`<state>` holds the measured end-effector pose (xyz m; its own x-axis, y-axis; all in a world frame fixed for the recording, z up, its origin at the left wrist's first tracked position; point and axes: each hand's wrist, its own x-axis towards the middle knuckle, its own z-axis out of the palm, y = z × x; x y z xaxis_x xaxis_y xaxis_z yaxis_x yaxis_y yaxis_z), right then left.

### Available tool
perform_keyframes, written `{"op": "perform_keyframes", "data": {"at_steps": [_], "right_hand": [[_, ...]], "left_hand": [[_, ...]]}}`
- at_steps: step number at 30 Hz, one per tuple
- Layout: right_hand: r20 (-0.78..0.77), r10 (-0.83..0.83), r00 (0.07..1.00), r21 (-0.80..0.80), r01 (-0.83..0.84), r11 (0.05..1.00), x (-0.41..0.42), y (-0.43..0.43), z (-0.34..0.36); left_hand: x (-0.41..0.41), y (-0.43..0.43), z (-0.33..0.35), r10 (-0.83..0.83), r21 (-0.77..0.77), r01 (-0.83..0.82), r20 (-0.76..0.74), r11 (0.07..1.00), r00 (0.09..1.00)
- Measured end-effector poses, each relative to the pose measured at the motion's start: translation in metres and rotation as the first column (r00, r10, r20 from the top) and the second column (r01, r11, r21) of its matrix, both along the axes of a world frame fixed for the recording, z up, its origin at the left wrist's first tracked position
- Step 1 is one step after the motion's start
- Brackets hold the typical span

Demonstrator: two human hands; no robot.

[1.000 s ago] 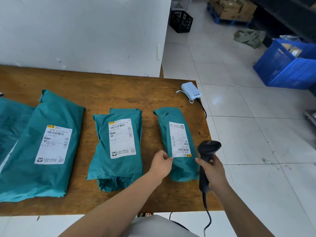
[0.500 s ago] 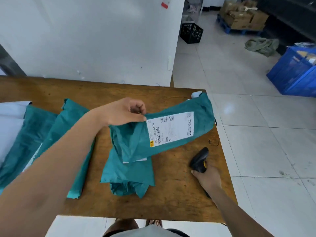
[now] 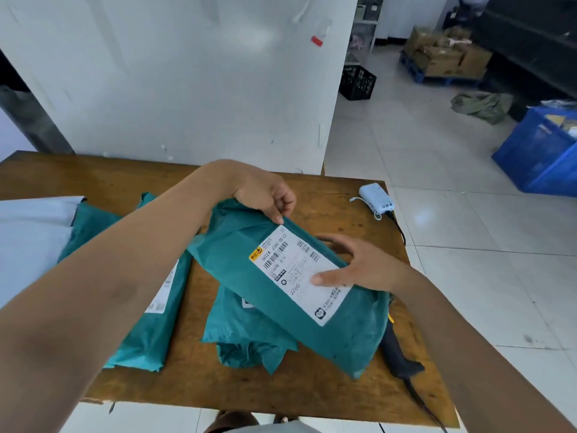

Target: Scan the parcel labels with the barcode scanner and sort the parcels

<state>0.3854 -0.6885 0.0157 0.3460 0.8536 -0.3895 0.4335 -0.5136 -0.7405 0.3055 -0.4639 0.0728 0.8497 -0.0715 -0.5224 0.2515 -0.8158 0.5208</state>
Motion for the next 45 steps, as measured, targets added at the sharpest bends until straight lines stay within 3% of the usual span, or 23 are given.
{"op": "perform_keyframes", "data": {"at_steps": [3, 5, 6, 8, 9, 11, 12, 15, 18, 20, 22, 25, 29, 31, 35, 38, 45], "right_hand": [[-0.154, 0.073, 0.985, 0.002, -0.073, 0.997, -0.011, 0.01, 0.001], [-0.37, -0.025, 0.929, 0.073, 0.055, 0.996, -0.02, 0.015, -0.012], [-0.463, -0.114, 0.879, 0.091, 0.175, 0.98, -0.023, 0.017, -0.02], [-0.59, -0.316, 0.743, 0.055, 0.428, 0.902, -0.028, 0.024, -0.041], [-0.622, -0.392, 0.678, 0.019, 0.513, 0.858, -0.03, 0.029, -0.051], [-0.626, -0.502, 0.597, -0.052, 0.61, 0.791, -0.034, 0.039, -0.069], [-0.63, -0.536, 0.562, -0.075, 0.643, 0.762, -0.035, 0.043, -0.076], [-0.676, -0.578, 0.457, -0.113, 0.711, 0.694, -0.038, 0.047, -0.091], [-0.567, -0.626, 0.535, -0.139, 0.687, 0.713, -0.047, 0.045, -0.095], [-0.493, -0.627, 0.603, -0.134, 0.66, 0.739, -0.053, 0.049, -0.094], [-0.5, -0.632, 0.592, -0.103, 0.685, 0.722, -0.056, 0.056, -0.09], [-0.662, -0.56, 0.498, -0.09, 0.689, 0.719, -0.057, 0.068, -0.086], [-0.585, -0.432, 0.686, -0.009, 0.527, 0.85, -0.062, 0.085, -0.101], [-0.606, -0.454, 0.654, -0.058, 0.532, 0.845, -0.059, 0.09, -0.115], [-0.651, -0.475, 0.592, -0.158, 0.507, 0.847, -0.053, 0.093, -0.132], [-0.709, -0.468, 0.527, -0.208, 0.479, 0.853, -0.045, 0.095, -0.136], [-0.738, -0.44, 0.512, -0.142, 0.52, 0.843, -0.053, 0.093, -0.14]], "left_hand": [[0.004, -0.007, 0.006, 0.029, 0.012, -0.031, 0.163, 0.999, 0.986], [0.001, -0.011, 0.005, 0.098, 0.05, -0.123, 0.351, 0.991, 0.931], [-0.001, -0.012, 0.0, 0.134, 0.098, -0.202, 0.466, 0.975, 0.874], [-0.009, -0.012, -0.016, 0.232, 0.151, -0.461, 0.703, 0.875, 0.672], [-0.016, -0.01, -0.028, 0.345, 0.049, -0.593, 0.773, 0.804, 0.532], [-0.034, -0.005, -0.054, 0.647, -0.286, -0.749, 0.723, 0.598, 0.241], [-0.044, -0.003, -0.07, 0.755, -0.374, -0.803, 0.641, 0.464, 0.139], [-0.079, -0.01, -0.117, 0.967, -0.394, -0.912, 0.256, 0.118, 0.015], [-0.108, -0.023, -0.169, 0.967, -0.461, -0.884, -0.25, -0.074, 0.049], [-0.12, -0.03, -0.186, 0.899, -0.533, -0.826, -0.432, -0.186, 0.077], [-0.123, -0.042, -0.178, 0.849, -0.642, -0.713, -0.513, -0.283, 0.125], [-0.117, -0.049, -0.17, 0.82, -0.749, -0.606, -0.507, -0.267, 0.265], [-0.109, -0.046, -0.161, 0.786, -0.791, -0.58, -0.48, -0.195, 0.39], [-0.11, -0.043, -0.172, 0.79, -0.781, -0.602, -0.469, -0.163, 0.394], [-0.115, -0.038, -0.189, 0.802, -0.747, -0.631, -0.501, -0.21, 0.325], [-0.111, -0.037, -0.181, 0.776, -0.721, -0.662, -0.531, -0.204, 0.339], [-0.112, -0.041, -0.177, 0.752, -0.713, -0.667, -0.557, -0.216, 0.353]]}}
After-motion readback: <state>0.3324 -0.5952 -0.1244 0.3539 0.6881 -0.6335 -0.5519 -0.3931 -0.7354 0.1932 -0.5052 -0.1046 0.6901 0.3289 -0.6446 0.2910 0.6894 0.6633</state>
